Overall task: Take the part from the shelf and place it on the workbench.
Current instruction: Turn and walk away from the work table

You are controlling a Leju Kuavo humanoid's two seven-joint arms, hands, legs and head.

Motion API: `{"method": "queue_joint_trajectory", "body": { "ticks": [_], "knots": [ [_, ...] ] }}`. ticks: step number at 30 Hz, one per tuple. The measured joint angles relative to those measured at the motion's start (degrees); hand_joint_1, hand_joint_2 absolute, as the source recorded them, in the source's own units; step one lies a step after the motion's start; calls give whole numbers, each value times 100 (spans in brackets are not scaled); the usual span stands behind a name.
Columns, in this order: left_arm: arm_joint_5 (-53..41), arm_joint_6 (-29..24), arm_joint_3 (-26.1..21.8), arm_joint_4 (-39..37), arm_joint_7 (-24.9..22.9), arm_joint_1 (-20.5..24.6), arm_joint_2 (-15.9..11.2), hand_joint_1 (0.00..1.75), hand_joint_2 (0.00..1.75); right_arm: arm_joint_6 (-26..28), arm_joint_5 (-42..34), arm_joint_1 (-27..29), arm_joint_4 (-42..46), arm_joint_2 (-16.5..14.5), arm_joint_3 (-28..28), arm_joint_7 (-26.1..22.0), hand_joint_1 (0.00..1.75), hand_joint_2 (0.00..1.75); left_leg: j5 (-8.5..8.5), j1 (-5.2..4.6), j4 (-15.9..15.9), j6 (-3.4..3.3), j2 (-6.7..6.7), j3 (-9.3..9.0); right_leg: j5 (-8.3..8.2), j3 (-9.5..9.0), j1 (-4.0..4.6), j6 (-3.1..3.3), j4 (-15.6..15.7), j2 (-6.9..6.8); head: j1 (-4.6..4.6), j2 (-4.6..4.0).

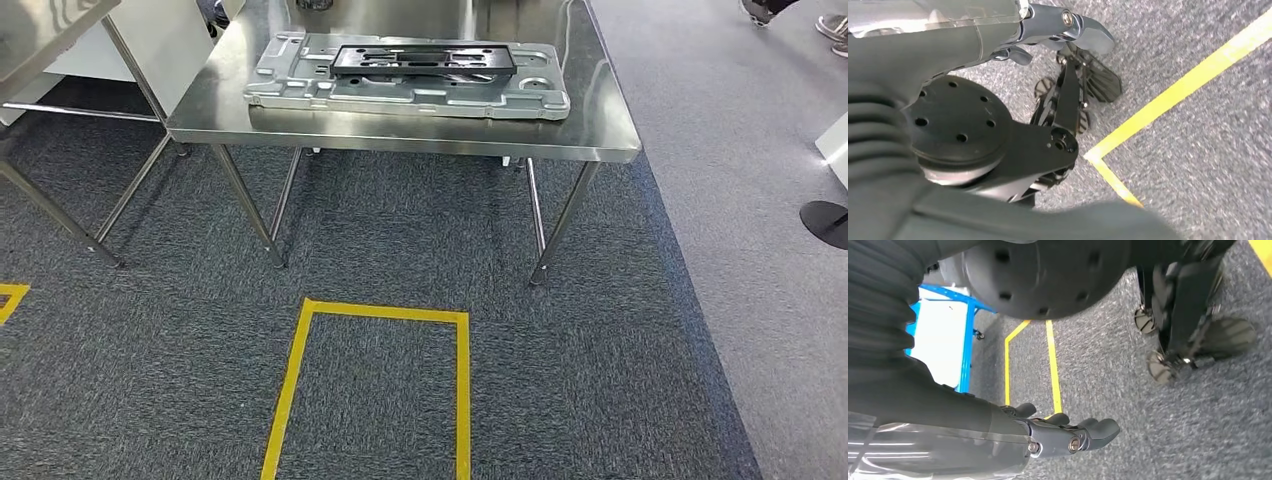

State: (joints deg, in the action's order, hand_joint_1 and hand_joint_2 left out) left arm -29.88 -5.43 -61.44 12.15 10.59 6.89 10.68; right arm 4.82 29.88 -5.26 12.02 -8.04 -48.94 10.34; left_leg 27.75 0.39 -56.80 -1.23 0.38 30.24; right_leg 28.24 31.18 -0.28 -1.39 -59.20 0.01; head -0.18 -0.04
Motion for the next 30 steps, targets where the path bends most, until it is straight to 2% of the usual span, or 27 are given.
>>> {"method": "queue_joint_trajectory", "body": {
  "ticks": [1, 3, 4, 7, 8, 12, 16, 18, 30],
  "knots": [
    [1, 15, 0, 0, -14, 4, 1, 0, 175, -2, 2, -4, 0, -1, -4, -4, 0, 175, 3, -10, -9, 31, 0, 8, -41, -80, 9, 28, 189, 3, -3, 1],
    [1, 39, 0, 0, -69, 9, 1, 0, 175, 4, 16, -6, 0, -4, -11, -6, 0, 175, -11, -14, 3, 97, 2, 14, -40, -85, 26, 85, 249, 9, -5, 1],
    [2, 50, 0, 0, -101, 9, 1, 0, 175, 13, 32, -5, 0, -9, -12, -5, 0, 175, -6, -14, 17, 89, 3, 6, -53, -89, 25, 96, 270, 10, -3, 1],
    [2, 64, 0, 0, -151, 7, 1, 0, 175, 45, 79, -1, -1, -23, -13, -4, 0, 175, -24, -28, 54, -92, 2, -10, -87, -113, 18, 108, 333, 11, -29, 1],
    [2, 67, 0, 0, -155, 6, 1, 0, 175, 55, 86, -1, -1, -26, -13, -4, 0, 175, -41, -29, 63, -124, 2, -9, -87, -112, 23, 121, 332, 11, -38, 1],
    [1, 69, 0, 0, -161, 4, 1, 0, 175, 83, 92, -1, -2, -41, -13, -4, 0, 175, -67, -9, 84, -54, 0, -12, -87, -103, 52, 167, 321, 8, -38, 1],
    [1, 68, 0, 0, -164, 4, 1, 0, 175, 65, 90, -2, -2, -44, -14, 7, 0, 175, -67, 20, 90, 114, 0, -13, -79, -89, 70, 187, 295, 7, -36, -1],
    [0, 67, 0, 0, -168, 4, 1, 0, 175, 55, 86, -2, -1, -44, -16, 13, 0, 175, -66, 26, 90, 163, 0, -12, -76, -84, 72, 191, 287, 7, -36, -1],
    [-127, 27, 71, 0, -203, 8, 1, 0, 175, 27, 112, -3, 0, -44, -24, 27, 0, 175, -60, 19, 61, 179, 0, 5, -84, -83, 62, 176, 286, 8, -34, 0]
  ]
}}
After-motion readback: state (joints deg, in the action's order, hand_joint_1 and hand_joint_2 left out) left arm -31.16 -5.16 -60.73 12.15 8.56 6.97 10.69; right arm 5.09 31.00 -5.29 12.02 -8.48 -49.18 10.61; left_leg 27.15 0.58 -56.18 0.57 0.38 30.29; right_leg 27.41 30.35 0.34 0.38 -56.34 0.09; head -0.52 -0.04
